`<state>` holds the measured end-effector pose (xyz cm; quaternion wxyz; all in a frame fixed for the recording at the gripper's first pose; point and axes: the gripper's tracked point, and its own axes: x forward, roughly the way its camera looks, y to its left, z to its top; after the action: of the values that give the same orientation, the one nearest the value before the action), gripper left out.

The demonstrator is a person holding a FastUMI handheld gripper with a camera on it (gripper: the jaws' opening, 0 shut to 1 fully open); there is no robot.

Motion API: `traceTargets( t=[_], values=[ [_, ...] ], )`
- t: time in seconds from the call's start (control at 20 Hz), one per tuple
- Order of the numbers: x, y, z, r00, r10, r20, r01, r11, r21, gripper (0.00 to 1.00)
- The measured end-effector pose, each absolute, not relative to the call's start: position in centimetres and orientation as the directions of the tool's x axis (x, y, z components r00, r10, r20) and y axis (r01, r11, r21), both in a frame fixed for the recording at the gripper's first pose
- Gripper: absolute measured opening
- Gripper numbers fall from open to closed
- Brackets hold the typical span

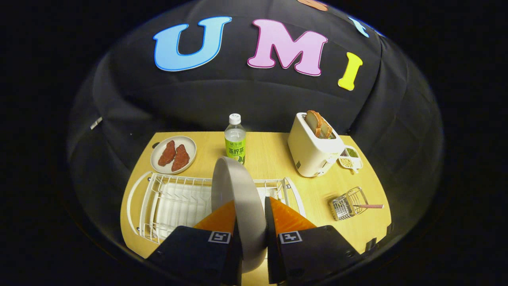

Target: Take the plate from the dish rack, then take the spoon from the basket and place it into the plate.

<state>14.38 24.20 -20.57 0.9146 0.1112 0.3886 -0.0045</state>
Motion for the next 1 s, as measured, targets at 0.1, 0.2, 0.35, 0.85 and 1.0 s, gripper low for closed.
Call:
traceTargets(
  t=[0.1, 0.2, 0.35, 0.85, 1.0],
  values=[
    [13.4, 22.7, -20.2, 0.699, 0.108, -0.707, 0.107, 0.962, 0.253, 0.30],
    [12.4, 21.3, -19.8, 0.697, 0.134, -0.705, 0.125, 0.945, 0.303, 0.29],
    [10.0, 20.0, -19.1, 0.690, 0.211, -0.692, 0.112, 0.914, 0.390, 0.28],
    [0.5, 14.3, -21.0, 0.641, 0.364, -0.676, 0.040, 0.864, 0.503, 0.28],
    [-2.6, 13.4, -21.5, 0.612, 0.419, -0.671, 0.027, 0.836, 0.547, 0.29]
  ],
)
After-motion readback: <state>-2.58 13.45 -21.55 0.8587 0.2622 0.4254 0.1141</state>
